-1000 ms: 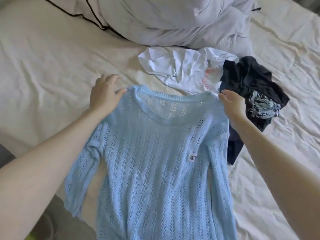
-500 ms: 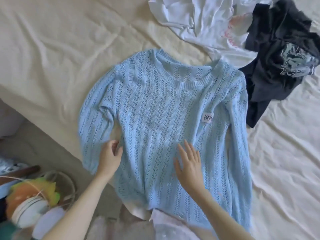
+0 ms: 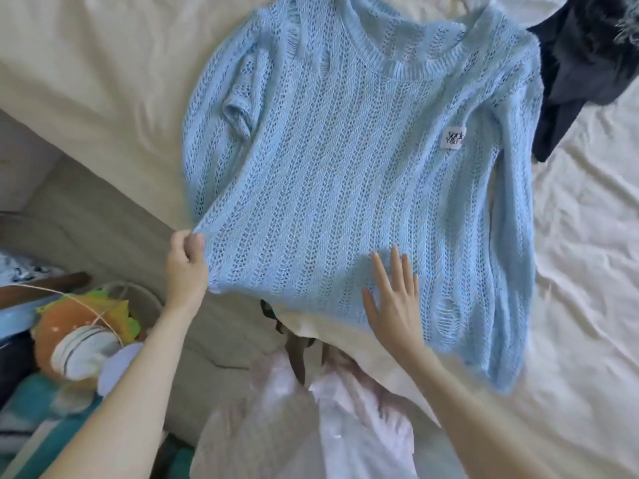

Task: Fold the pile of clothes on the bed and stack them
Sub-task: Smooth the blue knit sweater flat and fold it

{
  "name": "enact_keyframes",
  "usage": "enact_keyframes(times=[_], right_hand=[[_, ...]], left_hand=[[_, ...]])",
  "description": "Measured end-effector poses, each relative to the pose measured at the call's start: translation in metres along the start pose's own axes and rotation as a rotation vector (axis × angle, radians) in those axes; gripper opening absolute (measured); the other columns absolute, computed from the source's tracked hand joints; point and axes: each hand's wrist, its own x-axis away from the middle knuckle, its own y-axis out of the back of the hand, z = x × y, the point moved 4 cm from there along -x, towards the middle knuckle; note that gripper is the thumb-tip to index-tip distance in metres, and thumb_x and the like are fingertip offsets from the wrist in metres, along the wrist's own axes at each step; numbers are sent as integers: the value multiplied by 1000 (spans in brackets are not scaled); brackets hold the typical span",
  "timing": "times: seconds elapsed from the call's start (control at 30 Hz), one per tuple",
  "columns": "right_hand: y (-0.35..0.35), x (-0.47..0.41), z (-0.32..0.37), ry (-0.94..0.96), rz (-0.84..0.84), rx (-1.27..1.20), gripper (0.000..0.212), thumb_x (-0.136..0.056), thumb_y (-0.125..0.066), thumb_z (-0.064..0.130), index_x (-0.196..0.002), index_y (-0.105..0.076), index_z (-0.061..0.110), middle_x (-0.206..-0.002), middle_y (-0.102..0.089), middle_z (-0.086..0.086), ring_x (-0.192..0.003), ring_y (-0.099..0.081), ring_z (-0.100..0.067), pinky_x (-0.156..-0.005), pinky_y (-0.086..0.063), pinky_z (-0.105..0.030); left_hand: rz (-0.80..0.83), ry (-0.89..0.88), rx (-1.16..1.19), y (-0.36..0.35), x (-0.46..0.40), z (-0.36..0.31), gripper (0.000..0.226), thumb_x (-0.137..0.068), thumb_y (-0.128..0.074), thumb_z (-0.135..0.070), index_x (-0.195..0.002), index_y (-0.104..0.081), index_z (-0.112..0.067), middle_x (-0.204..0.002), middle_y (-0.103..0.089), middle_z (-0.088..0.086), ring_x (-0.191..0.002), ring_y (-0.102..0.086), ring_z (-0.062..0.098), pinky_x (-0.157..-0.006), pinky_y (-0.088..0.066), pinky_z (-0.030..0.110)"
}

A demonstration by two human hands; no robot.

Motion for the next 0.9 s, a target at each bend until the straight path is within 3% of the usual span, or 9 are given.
enact_keyframes(times=[0.1, 0.2, 0.33, 0.4, 0.47, 0.53, 0.63, 0.73, 0.9], right_hand=[[-8, 12, -3, -29, 49, 54, 57, -97, -47, 25, -149, -26, 18, -158, -6, -12, -146, -1, -32, -118, -7, -48], [-16, 24, -4, -57, 88, 75, 58, -99, -44, 27, -151, -19, 23, -160, 2, -7, -147, 4, -28, -118, -3, -46], [-16, 30, -8, -55, 116, 39, 55, -99, -45, 24, -149, -25, 20, -160, 2, -6, -147, 5, -25, -119, -9, -43], [-15, 32, -11, -51, 147, -17, 51, -98, -46, 21, -147, -31, 18, -160, -1, -5, -147, 3, -23, -117, -13, -39], [-10, 34, -15, -66, 151, -121, 45, -98, -47, 18, -143, -40, 16, -159, -10, -4, -147, -7, -21, -115, -18, -35], [1, 37, -22, -113, 80, -234, 38, -97, -47, 12, -135, -52, 12, -152, -32, -7, -141, -27, -24, -110, -26, -33], [27, 44, -47, -256, -180, -246, 30, -93, -49, 6, -121, -62, 7, -132, -52, -13, -124, -45, -31, -101, -33, -39], [49, 51, -91, -487, -360, -259, 30, -92, -51, 9, -121, -59, 7, -126, -53, -14, -118, -47, -33, -97, -34, -42], [48, 52, -165, -739, -239, -441, 34, -92, -55, 27, -120, -53, 7, -115, -58, -13, -108, -54, -30, -89, -40, -37]], left_hand=[[297, 98, -29, -1, 1, 11, 19, -93, -57, -33, -99, -51, -15, -79, -52, -8, -67, -49, 4, -59, -42, 18], [547, 217, -102, -10, 16, 28, 12, -86, -68, -25, -85, -58, -17, -79, -62, -7, -69, -57, 7, -53, -44, 16], [575, 277, -84, -2, 29, 51, 14, -90, -62, -21, -102, -63, -13, -86, -65, -7, -77, -61, 8, -62, -45, 21], [501, 310, -245, 8, 32, 67, 15, -92, -59, -17, -103, -62, -7, -90, -66, 3, -83, -64, 22, -69, -47, 30], [428, 350, -452, 15, 37, 76, 21, -91, -56, -15, -109, -58, -5, -103, -64, 16, -95, -62, 35, -81, -50, 39], [398, 341, -608, 10, 44, 66, 46, -91, -55, -16, -134, -41, -8, -125, -54, 19, -114, -53, 38, -94, -44, 43], [334, 72, -580, -21, 59, 23, 56, -92, -50, -10, -144, -27, -10, -141, -35, 19, -129, -37, 38, -102, -34, 46], [404, -304, -588, -69, 89, -24, 55, -92, -48, -4, -144, -30, -9, -148, -27, 16, -136, -27, 32, -107, -30, 44], [665, -585, -690, -154, 151, -53, 57, -96, -44, -11, -149, -22, -20, -159, -7, 4, -146, -4, 24, -117, -17, 42]])
